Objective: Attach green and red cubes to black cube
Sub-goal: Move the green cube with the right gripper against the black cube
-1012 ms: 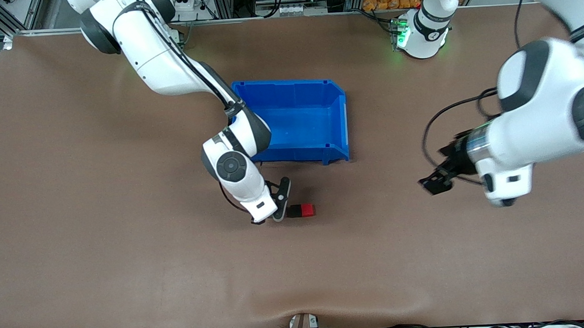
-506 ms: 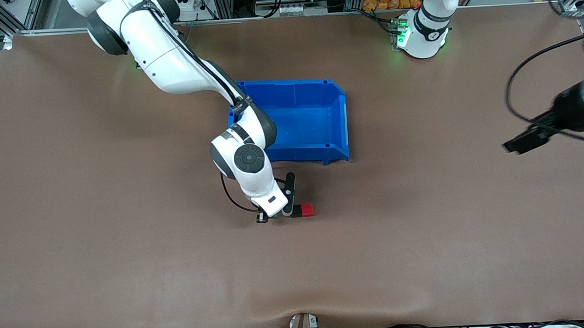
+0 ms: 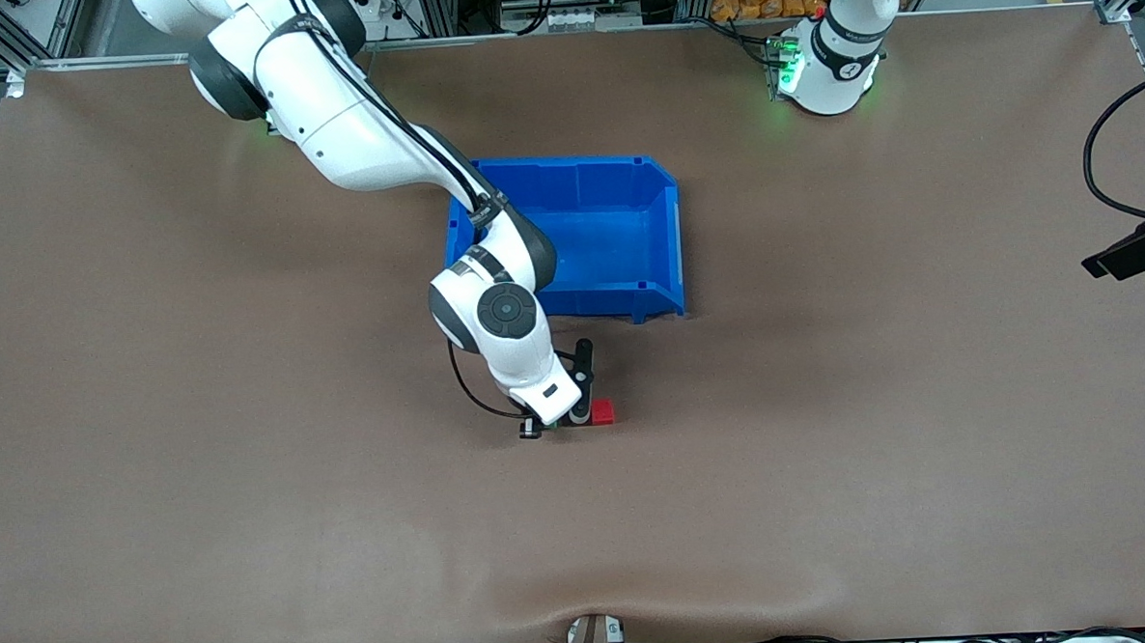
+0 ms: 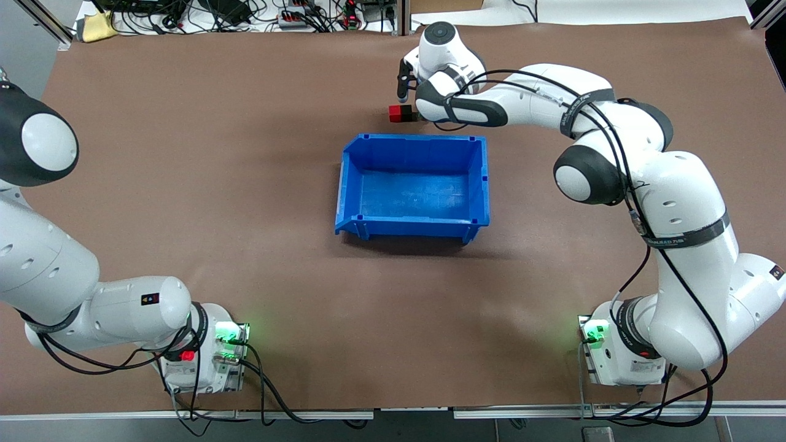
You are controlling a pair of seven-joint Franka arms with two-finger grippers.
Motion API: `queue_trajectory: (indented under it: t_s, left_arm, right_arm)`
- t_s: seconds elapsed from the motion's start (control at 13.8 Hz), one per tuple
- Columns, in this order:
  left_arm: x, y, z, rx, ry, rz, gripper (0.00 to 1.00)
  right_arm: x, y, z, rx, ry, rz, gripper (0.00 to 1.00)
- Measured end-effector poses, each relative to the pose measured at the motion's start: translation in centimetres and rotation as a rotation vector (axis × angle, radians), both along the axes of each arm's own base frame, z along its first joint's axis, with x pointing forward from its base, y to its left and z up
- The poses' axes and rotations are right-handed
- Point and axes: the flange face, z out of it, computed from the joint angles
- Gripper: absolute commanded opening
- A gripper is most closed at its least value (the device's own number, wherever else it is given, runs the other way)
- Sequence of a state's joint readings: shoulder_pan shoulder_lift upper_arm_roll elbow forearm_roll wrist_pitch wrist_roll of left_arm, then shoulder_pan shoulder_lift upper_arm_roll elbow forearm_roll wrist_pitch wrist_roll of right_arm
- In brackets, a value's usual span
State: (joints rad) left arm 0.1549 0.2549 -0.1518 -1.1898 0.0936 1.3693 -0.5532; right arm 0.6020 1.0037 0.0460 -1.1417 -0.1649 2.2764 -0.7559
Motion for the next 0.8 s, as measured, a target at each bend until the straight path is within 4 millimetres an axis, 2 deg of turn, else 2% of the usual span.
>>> queue_trajectory:
  t_s: [0.43,0.8]
  left_arm:
    - [-1.2,-0.2,1.4,0.000,0.008,-0.143,1.00]
    - [-1.7,-0.7,-0.3,0.009,0.002,-0.154,1.00]
  right_arm:
    - [-0.3,0.5,-0.5,0.001,0.003,-0.017,0.00]
    - [-0.7,1.0,-0.7,0.004,0.004,-0.025,0.00]
